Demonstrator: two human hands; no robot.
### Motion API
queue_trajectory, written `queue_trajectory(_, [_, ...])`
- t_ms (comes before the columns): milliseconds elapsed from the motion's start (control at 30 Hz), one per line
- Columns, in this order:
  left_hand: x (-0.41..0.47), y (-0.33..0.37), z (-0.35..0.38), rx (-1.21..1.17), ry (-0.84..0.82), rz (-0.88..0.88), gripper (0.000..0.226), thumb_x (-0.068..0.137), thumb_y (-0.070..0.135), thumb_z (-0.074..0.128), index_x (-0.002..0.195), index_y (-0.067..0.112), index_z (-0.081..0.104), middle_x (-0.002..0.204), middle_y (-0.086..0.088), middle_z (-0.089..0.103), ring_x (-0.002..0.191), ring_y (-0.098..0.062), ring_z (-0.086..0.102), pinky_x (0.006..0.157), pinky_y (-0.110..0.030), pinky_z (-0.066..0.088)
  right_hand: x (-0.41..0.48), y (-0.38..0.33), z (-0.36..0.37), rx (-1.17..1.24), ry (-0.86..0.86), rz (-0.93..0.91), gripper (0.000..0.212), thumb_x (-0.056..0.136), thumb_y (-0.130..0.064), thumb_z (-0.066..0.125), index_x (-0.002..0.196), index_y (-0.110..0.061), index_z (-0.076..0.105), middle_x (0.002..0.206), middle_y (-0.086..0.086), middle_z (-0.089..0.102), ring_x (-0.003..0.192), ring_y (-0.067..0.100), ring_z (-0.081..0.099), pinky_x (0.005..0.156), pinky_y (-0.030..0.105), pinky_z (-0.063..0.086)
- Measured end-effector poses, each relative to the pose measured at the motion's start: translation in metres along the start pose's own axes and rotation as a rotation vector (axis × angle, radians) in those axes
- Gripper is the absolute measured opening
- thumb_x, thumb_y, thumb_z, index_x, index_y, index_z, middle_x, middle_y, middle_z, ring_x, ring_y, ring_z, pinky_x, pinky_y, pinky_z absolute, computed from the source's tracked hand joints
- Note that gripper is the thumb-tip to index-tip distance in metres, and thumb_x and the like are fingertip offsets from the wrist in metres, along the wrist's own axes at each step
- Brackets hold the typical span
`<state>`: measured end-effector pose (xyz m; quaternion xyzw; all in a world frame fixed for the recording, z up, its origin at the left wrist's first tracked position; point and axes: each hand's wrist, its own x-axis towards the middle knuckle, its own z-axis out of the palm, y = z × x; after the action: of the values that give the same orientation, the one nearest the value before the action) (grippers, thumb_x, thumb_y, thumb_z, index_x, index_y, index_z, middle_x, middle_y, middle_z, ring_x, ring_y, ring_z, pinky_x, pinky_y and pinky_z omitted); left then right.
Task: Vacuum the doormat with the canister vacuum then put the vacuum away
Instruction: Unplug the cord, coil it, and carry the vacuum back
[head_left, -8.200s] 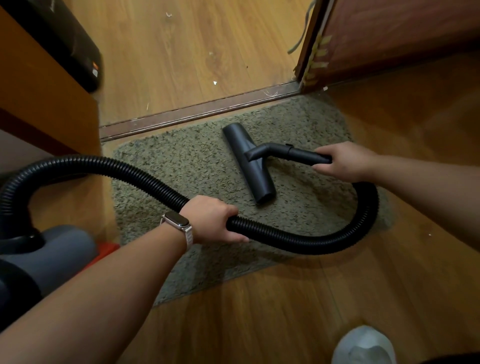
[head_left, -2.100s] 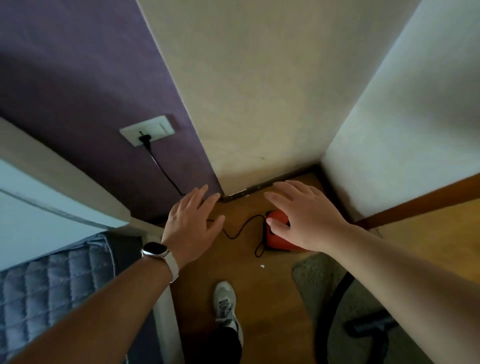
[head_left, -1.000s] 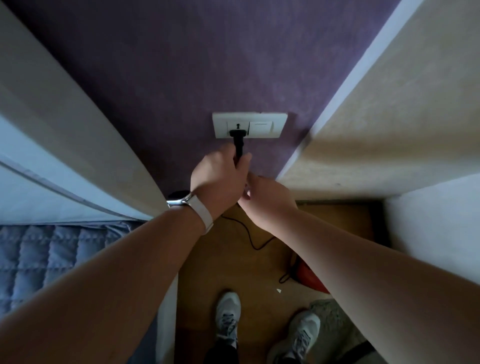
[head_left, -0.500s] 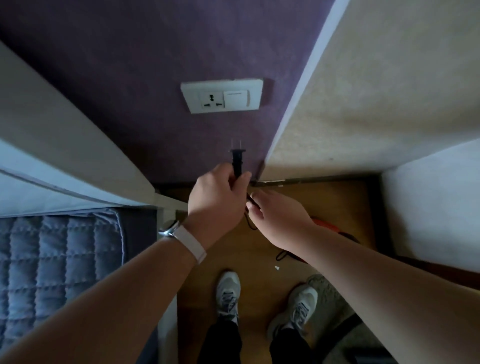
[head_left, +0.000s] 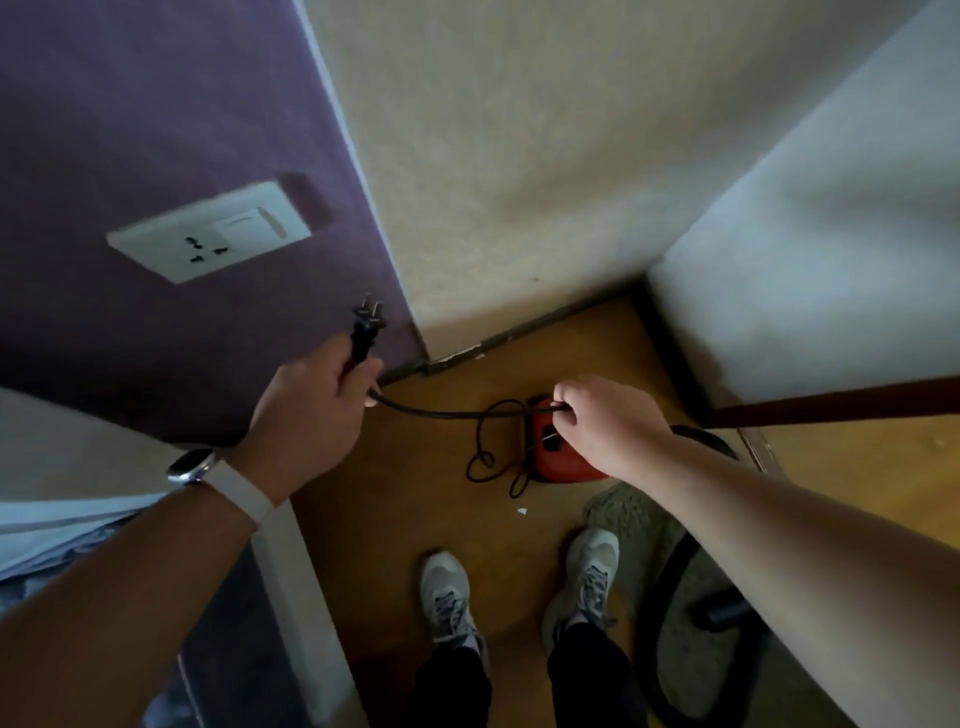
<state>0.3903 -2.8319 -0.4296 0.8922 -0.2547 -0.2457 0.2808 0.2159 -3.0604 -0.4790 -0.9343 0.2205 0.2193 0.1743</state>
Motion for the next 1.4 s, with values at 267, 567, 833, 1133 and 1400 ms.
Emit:
queue_trajectory(267, [0.047,0.003,0.037,0.400,-0.127,0.099,0.023,0.103,0.031,0.045,0.096,0.012,0.057,0.080,-0.014,0.064,0.069,-0.033,0.057,0.061,-0.041,0.045,-0.053,0.132,0.017,-0.061,0.003,0.264,0.027,0.104,-0.034,0.038,0.091,-0.017,0.055,0.080,-0.003,0.051,0.064,0.016,0.054,0.057,0.034,0.051])
queue_trajectory(567, [0.072,0.083,0.144,0.847,-0.231,0.333,0.019,0.104,0.027,0.043,0.097,0.014,0.054,0.085,-0.011,0.063,0.075,-0.033,0.061,0.053,-0.037,0.041,-0.082,0.216,0.037,0.269,0.132,0.478,0.019,0.103,-0.029,0.042,0.090,-0.020,0.052,0.083,-0.003,0.051,0.067,0.014,0.049,0.052,0.029,0.031])
queue_trajectory(833, [0.052,0.172,0.271,0.385,-0.394,0.276,0.017,0.105,0.023,0.040,0.099,0.023,0.055,0.075,0.004,0.054,0.067,-0.019,0.051,0.056,-0.034,0.035,-0.078,0.238,0.027,0.470,0.277,0.314,0.023,0.104,-0.030,0.041,0.106,-0.021,0.062,0.091,-0.006,0.057,0.075,0.013,0.055,0.061,0.030,0.043])
queue_trajectory(1133, [0.037,0.242,0.322,-0.493,-0.595,-0.285,0.022,0.106,0.023,0.040,0.109,0.016,0.061,0.097,-0.003,0.068,0.090,-0.018,0.064,0.071,-0.029,0.044,-0.087,0.257,0.040,0.380,0.104,0.263,0.026,0.107,-0.034,0.033,0.107,-0.020,0.056,0.089,-0.005,0.054,0.077,0.016,0.055,0.070,0.038,0.052])
queue_trajectory(1400, [0.036,0.258,0.311,-0.266,-1.017,0.024,0.019,0.096,0.024,0.060,0.103,0.009,0.068,0.087,-0.003,0.067,0.082,-0.007,0.059,0.081,-0.027,0.050,-0.079,0.264,0.031,0.309,0.014,0.368,0.001,0.102,-0.023,0.049,0.102,-0.023,0.050,0.085,-0.005,0.049,0.075,0.016,0.055,0.070,0.040,0.056])
